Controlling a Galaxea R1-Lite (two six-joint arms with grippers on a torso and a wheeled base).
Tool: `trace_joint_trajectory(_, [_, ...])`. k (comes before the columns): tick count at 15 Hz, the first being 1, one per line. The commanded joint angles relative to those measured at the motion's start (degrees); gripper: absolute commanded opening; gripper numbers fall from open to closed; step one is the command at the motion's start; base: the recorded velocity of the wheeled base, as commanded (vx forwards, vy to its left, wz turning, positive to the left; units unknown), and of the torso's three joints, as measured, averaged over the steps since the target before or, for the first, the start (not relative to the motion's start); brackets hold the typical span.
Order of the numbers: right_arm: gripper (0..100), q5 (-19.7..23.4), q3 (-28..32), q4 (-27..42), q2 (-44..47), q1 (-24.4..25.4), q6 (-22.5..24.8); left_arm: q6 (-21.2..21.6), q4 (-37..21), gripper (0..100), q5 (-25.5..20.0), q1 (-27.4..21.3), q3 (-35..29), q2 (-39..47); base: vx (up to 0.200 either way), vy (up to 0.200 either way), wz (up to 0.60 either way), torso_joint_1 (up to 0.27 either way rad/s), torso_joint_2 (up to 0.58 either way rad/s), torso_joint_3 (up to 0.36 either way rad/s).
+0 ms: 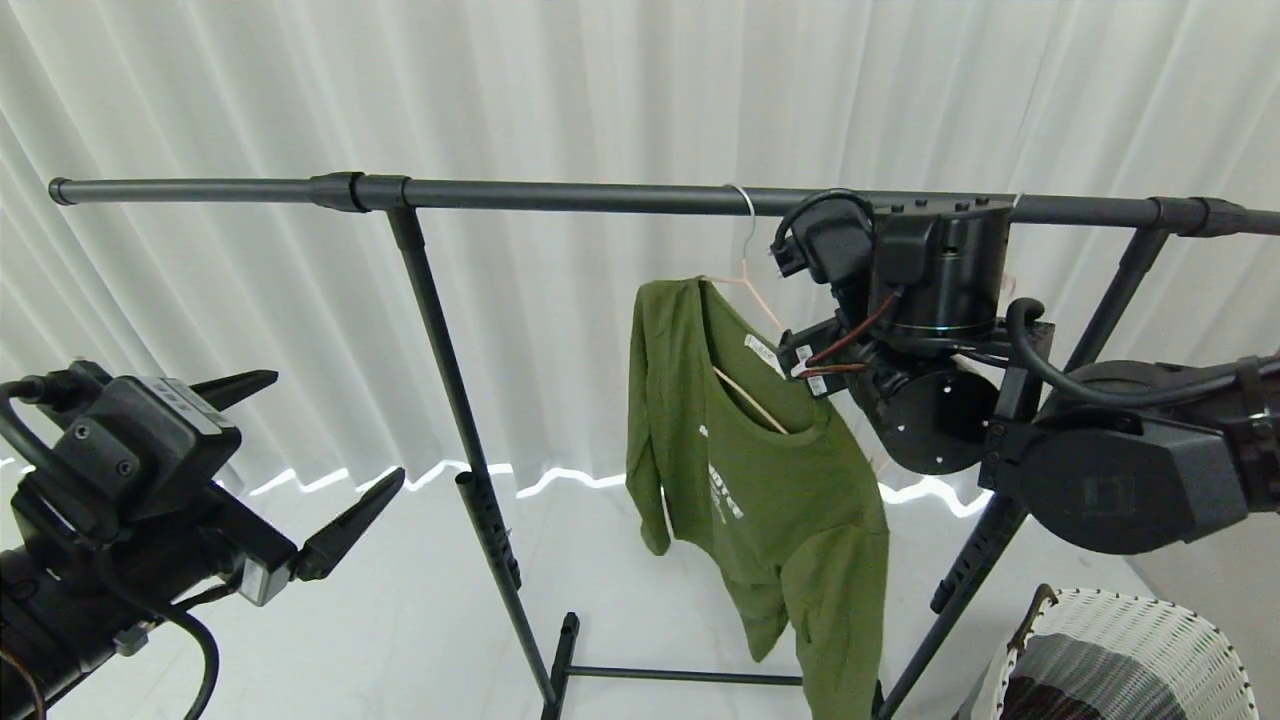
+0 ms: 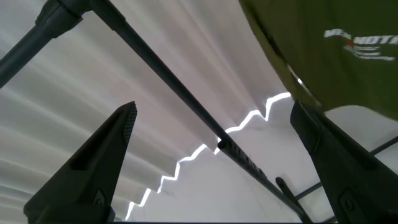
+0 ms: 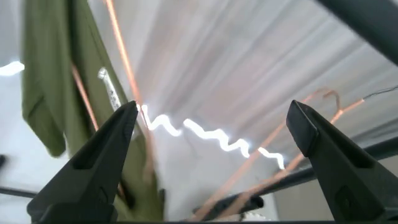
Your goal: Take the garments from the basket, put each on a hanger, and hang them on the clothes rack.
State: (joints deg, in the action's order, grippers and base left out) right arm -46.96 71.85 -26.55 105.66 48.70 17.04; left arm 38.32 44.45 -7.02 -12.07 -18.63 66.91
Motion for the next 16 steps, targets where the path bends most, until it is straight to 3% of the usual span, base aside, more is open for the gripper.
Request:
trace_joint_trajectory(1, [100,0.1,0.0,0.0,-2.4,2.0,-0.9,0.0,0.0,100,0.0,0.1,0.0,0.1,0.0,0.0,0.0,0.0,0.0,0.0])
trace_joint_trajectory(5, [100,3.5,-0.5,0.9,-7.6,3.6,-2.0,-0.1,0.0,100,0.0,1.2,0.3,0.1,0.0,0.0,0.0,0.0,0.0,0.0])
trace_joint_trajectory(7, [100,5.4,-1.2,6.6,-13.1,3.4,-2.2,0.0,0.0,100,0.0,1.6,0.8,0.0,0.0,0.0,0.0,0.0,0.0,0.0])
trace_joint_trajectory(11, [100,19.2,-4.8,18.2,-24.2,3.2,-2.6,-0.1,0.0,100,0.0,2.1,0.7,0.0,0.0,0.0,0.0,0.0,0.0,0.0])
trace_joint_trajectory(12, [100,24.8,-6.1,23.3,-28.4,2.0,-2.5,-0.1,0.0,100,0.0,2.7,0.8,-0.1,0.0,0.0,0.0,0.0,0.0,0.0])
trace_joint_trajectory(13, [100,27.2,-7.3,29.1,-31.8,-1.1,-2.1,-0.1,0.0,100,0.0,3.3,0.7,-0.1,0.0,0.0,0.0,0.0,0.0,0.0])
trace_joint_trajectory(16, [100,26.9,-9.6,38.1,-37.2,-11.7,0.7,0.0,0.0,100,0.0,5.7,0.8,-0.6,0.0,0.0,0.0,0.0,0.0,0.0])
